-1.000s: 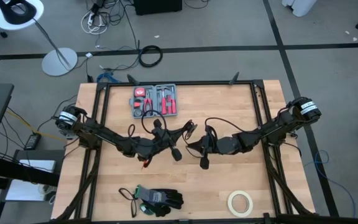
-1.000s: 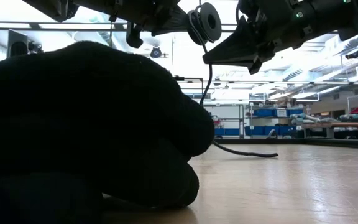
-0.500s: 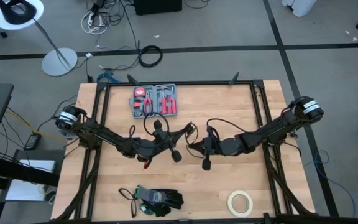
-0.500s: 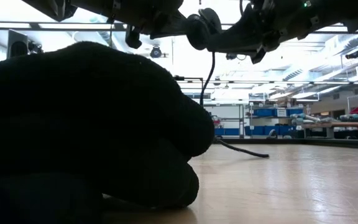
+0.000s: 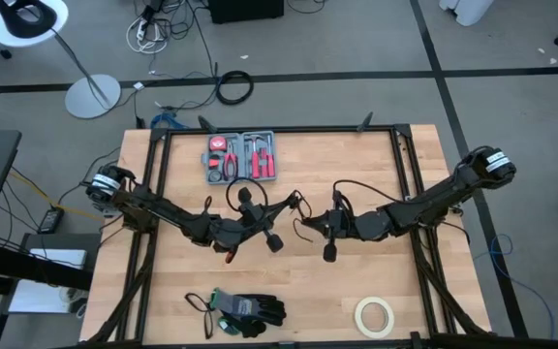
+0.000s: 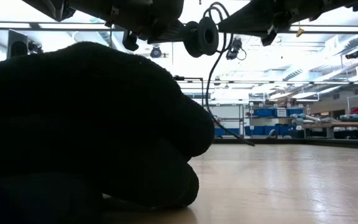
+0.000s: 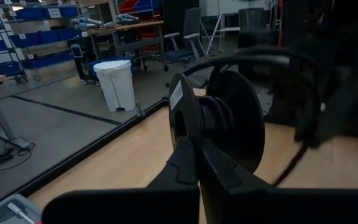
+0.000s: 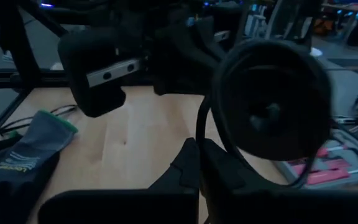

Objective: Coil cords
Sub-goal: Uncoil the black wire cable from the black spool

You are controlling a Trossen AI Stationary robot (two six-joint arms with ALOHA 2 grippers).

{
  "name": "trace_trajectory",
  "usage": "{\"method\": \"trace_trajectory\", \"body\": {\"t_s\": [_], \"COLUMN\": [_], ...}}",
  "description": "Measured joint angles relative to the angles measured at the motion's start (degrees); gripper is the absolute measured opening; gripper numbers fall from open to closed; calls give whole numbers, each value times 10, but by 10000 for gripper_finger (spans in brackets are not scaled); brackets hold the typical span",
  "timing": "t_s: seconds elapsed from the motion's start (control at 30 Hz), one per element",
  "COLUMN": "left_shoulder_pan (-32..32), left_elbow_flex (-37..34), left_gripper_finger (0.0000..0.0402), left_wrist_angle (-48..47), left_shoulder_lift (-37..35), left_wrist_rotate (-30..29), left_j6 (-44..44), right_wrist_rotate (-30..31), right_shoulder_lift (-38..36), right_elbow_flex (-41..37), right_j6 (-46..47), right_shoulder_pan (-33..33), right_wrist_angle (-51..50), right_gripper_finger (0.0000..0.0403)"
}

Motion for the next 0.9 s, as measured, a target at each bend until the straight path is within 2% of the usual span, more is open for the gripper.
{"method": "trace_trajectory", "body": {"t_s": [0.27, 0.5, 0.6, 0.73, 0.9], "left_shoulder_pan": [-6, -8, -14, -27, -35], "left_elbow_flex": [0, 0, 0, 0, 0], "left_gripper_finger": [0, 0, 0, 0, 0], "left_wrist_angle": [3, 35, 56, 80, 92], "left_shoulder_lift": [0, 0, 0, 0, -11], "left_wrist_rotate": [-3, -8, -9, -23, -33], "left_j6": [1, 7, 31, 67, 95], "right_wrist_rotate": [80, 84, 57, -16, -114], "right_shoulder_lift": [-61, -83, -80, -62, -25], "right_elbow_flex": [0, 0, 0, 0, 0], "right_j6": [41, 150, 187, 205, 247], "right_shoulder_pan": [15, 6, 0, -4, -6], "right_wrist_angle": [-119, -267, -300, -295, -293], "right_gripper_finger": [0, 0, 3, 11, 48]}}
